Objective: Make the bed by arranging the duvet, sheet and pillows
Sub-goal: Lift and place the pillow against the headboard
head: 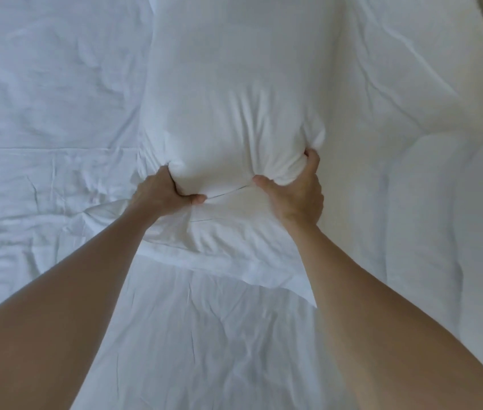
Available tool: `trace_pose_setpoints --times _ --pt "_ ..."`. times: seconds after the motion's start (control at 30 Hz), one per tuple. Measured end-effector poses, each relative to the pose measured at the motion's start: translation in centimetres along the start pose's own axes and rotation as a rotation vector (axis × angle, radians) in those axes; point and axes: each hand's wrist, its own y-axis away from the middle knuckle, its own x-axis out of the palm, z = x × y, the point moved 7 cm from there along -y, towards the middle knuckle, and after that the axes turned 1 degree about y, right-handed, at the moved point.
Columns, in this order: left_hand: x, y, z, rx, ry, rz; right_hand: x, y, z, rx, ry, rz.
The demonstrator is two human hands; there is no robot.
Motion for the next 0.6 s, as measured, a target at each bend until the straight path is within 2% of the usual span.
trace_pose_setpoints --times 0.13,0.27,0.47,0.6 --pt "-3.0 1.9 -0.8 -0.019 0.013 -0.077 -3.0 -0.4 1.5 0.035 -0.082 -0.077" --pt "-7.2 5.8 -1.2 -0.061 0.297 -0.107 -7.3 0.7 5.3 0.039 -0.205 -0.137" --pt "-16.5 15.1 -5.5 0.109 0.77 -0.212 -17.3 5.3 12.6 0.017 -0.288 -0.225" --pt "-23.1 23.1 -9.7 0.26 0.949 -0.253 -25.4 9.9 16.1 -0.017 -0.384 -0.305"
